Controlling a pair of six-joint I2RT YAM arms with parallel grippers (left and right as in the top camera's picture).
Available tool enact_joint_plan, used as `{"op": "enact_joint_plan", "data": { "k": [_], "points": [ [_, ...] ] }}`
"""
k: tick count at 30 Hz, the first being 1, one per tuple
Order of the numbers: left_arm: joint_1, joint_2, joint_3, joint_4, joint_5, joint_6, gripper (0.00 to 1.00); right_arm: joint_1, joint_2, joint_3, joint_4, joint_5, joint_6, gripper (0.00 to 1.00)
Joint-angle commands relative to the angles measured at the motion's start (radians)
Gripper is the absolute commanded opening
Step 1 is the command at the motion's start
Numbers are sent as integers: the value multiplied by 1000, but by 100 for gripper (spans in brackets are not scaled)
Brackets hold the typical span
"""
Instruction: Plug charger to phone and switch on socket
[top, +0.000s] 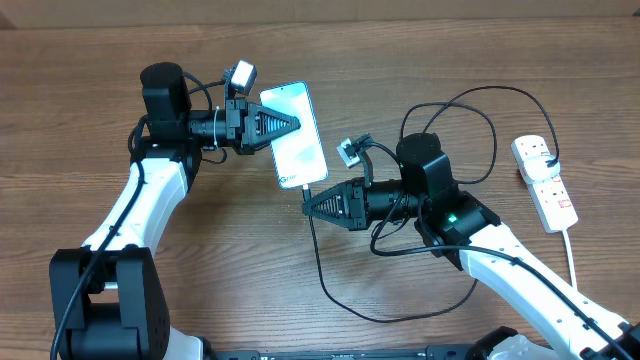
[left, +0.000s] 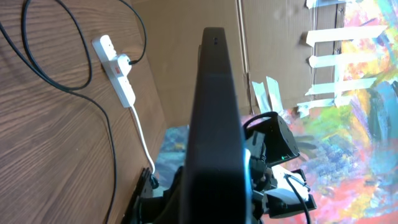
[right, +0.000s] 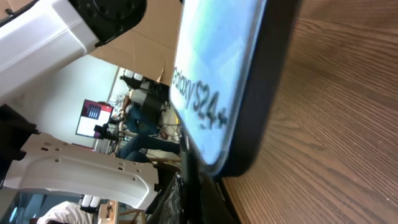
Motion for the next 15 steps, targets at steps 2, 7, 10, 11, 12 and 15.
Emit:
{"op": "enact_joint_plan", "data": {
  "k": [2, 7, 10, 11, 12, 15],
  "points": [
    [-6, -3, 10, 34, 48, 2, 4, 0, -7, 5, -45, 40, 3, 4],
    [2, -3, 10, 38, 49, 2, 4, 0, -7, 5, -42, 39, -5, 4],
    [2, -3, 11, 38, 49, 2, 4, 0, -7, 5, -42, 39, -5, 4],
    [2, -3, 10, 38, 49, 7, 4, 0, -7, 5, -42, 38, -5, 4],
    [2, -3, 10, 38, 49, 16, 4, 0, -7, 5, -42, 37, -5, 4],
    [2, -3, 10, 37, 49, 47, 4, 0, -7, 5, -37, 20, -7, 4]
  ]
}}
